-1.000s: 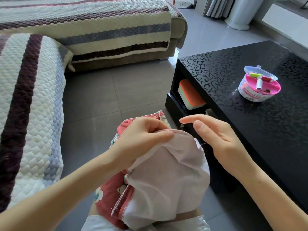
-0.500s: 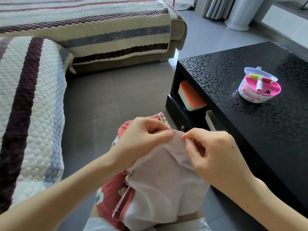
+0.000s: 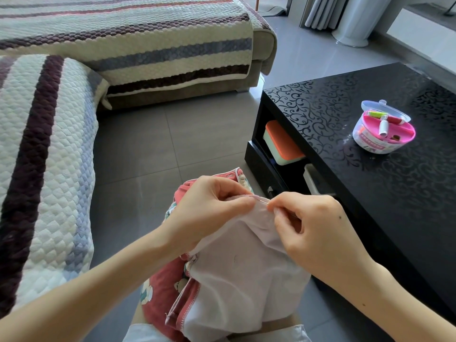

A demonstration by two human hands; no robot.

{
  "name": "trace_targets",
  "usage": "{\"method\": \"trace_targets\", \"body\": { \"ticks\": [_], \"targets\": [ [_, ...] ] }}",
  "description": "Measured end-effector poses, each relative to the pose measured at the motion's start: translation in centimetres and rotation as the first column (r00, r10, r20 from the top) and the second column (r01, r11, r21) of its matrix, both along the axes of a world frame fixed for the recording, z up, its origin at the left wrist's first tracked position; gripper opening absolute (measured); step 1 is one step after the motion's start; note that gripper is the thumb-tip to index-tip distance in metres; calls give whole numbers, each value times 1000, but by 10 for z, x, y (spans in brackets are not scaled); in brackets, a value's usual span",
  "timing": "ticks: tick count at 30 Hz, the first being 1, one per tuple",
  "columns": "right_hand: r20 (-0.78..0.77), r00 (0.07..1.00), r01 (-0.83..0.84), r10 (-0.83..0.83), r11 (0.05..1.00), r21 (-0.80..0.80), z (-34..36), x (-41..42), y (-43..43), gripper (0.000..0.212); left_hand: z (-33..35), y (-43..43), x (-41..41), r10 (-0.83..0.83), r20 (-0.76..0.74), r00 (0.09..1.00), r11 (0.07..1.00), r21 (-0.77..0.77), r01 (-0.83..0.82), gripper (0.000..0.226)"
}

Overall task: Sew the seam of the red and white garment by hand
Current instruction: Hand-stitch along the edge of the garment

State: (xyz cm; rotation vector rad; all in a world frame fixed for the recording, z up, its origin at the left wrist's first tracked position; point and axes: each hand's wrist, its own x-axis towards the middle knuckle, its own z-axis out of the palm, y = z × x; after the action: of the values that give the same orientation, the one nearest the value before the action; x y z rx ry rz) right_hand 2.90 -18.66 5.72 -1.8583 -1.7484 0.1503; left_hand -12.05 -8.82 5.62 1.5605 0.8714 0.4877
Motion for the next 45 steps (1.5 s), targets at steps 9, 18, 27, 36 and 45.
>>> {"method": "trace_targets", "body": {
  "ticks": [9,18,27,36,45],
  "targets": [
    [123,992,26,-25,1000,-8,0,-4,4,14,0,-2,0,-39,-71,997,951,305,59,16],
    [109,994,6,-5,1000,-1,-5,-8,7,21,-4,-4,3,-85,-69,994,905,413,106,9],
    [-239,970,-45,36,998,-33,2,6,1,19,-1,0,0,-10,-43,999,999,-42,9,8],
    [-620,784,-126,3,980,-155,5,17,5,24,0,4,1,-91,19,996,966,-241,93,14],
    [-786,618,-190,-20,966,-175,5,19,7,21,0,7,0,-121,138,983,915,-368,164,17]
  ]
}}
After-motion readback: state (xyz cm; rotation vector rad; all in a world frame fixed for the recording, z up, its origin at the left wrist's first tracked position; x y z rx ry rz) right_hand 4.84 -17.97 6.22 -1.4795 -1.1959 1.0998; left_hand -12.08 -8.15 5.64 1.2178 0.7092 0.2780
